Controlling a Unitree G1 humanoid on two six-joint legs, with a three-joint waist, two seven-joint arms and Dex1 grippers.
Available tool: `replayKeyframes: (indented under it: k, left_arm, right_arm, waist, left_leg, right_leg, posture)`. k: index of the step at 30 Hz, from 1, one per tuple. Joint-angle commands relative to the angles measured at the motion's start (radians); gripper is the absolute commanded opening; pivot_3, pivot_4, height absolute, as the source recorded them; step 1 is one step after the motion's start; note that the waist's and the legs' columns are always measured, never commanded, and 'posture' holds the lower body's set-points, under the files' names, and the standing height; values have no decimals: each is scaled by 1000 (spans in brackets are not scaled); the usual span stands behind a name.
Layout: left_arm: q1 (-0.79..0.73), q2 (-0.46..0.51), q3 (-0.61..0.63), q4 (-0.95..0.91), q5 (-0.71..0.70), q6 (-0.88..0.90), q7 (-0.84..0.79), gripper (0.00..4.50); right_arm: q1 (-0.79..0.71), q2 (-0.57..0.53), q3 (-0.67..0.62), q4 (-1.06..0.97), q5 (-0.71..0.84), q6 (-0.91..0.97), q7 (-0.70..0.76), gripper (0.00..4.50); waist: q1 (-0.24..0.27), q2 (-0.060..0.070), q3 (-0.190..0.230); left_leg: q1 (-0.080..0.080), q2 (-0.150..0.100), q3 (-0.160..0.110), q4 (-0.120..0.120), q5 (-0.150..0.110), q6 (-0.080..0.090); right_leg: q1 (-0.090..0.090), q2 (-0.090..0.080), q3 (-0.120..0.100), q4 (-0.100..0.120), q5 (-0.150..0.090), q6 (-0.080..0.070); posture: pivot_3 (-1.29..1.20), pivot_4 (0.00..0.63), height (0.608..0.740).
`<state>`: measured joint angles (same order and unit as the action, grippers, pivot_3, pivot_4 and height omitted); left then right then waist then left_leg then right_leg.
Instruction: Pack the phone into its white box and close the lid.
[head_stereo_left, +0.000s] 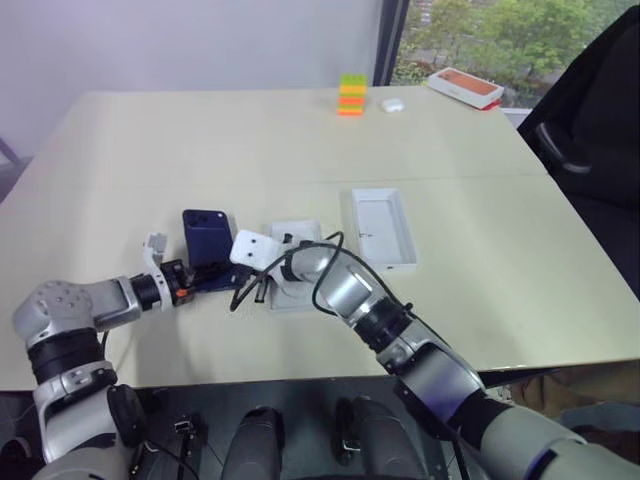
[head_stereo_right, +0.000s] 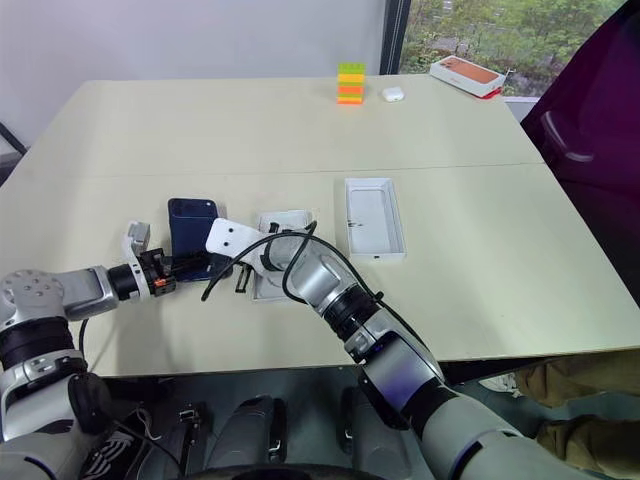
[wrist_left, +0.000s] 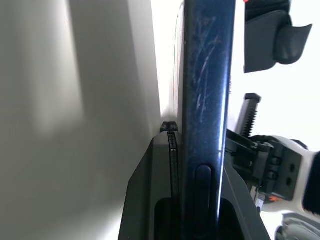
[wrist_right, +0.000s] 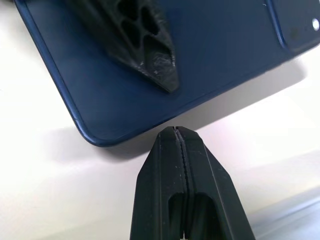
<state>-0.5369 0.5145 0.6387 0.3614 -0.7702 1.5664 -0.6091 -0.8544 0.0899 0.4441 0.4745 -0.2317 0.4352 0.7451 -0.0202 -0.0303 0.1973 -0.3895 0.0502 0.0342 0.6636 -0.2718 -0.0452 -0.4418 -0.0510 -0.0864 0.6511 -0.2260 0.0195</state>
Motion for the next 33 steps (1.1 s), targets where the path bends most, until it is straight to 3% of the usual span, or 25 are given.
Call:
replayKeyframes:
  k: [1, 7, 8, 10, 17, 22, 26, 33]
  left_arm:
    - [8, 15, 34, 43, -43, 37, -28, 28]
    - [42, 53, -13, -31, -84, 31, -64, 28]
    - [37, 54, -11, -33, -96, 35, -58, 9]
    - [29, 50, -19, -63, -152, 44, -54, 0]
    - [16, -47, -18, -251, -317, 48, 48, 0]
    - [17, -144, -49, -267, -472, 48, 220, 0]
    - [1, -262, -76, -284, -498, 48, 380, 0]
    - [-4, -338, -79, -279, -528, 48, 532, 0]
  right_arm:
    - [13, 5, -121, -173, 160, 68, 62, 0]
    - [44, -13, -335, -427, 432, 274, 81, 0]
    - [47, -26, -348, -449, 459, 309, 80, 253]
    - [80, -88, -310, -500, 450, 292, 99, 857]
    - [198, -301, -334, -655, 505, 263, 158, 4324]
    - [280, -467, -412, -716, 550, 196, 203, 4419]
    - [402, -643, -456, -725, 565, 116, 310, 4419]
    - [462, -728, -467, -679, 557, 9, 317, 4419]
  waist:
    - [0, 0, 0]
    - [1, 0, 0]
    - [1, 0, 0]
    - [4, 0, 0]
    - [7, 0, 1]
    - [9, 0, 1]
    - [12, -1, 1]
    - [5, -2, 3]
  left_leg:
    - [0, 0, 0, 0, 0, 0]
    - [-1, 0, -1, 0, 0, 0]
    - [-1, 0, -1, 0, 0, 0]
    - [-1, 0, -1, 0, 0, 0]
    - [-3, -1, -1, 0, 0, 0]
    - [-3, -1, -1, 0, 0, 0]
    - [-2, -2, 0, 0, 0, 0]
    - [-1, 0, 0, 0, 0, 0]
  right_leg:
    - [0, 0, 0, 0, 0, 0]
    - [0, 0, 0, 0, 0, 0]
    - [0, 0, -1, 0, 0, 0]
    - [0, 0, -1, 0, 0, 0]
    - [-1, -1, -1, -3, 0, 0]
    - [-1, 0, -1, -3, 0, 1]
    - [1, 1, -2, -4, -3, 4]
    - [0, 4, 0, -3, -3, 4]
  posture:
    - [0, 150, 740]
    - [0, 150, 740]
    - [0, 150, 740]
    - [0, 150, 740]
    - [0, 150, 740]
    - [0, 150, 740]
    - [0, 150, 740]
    - [0, 150, 740]
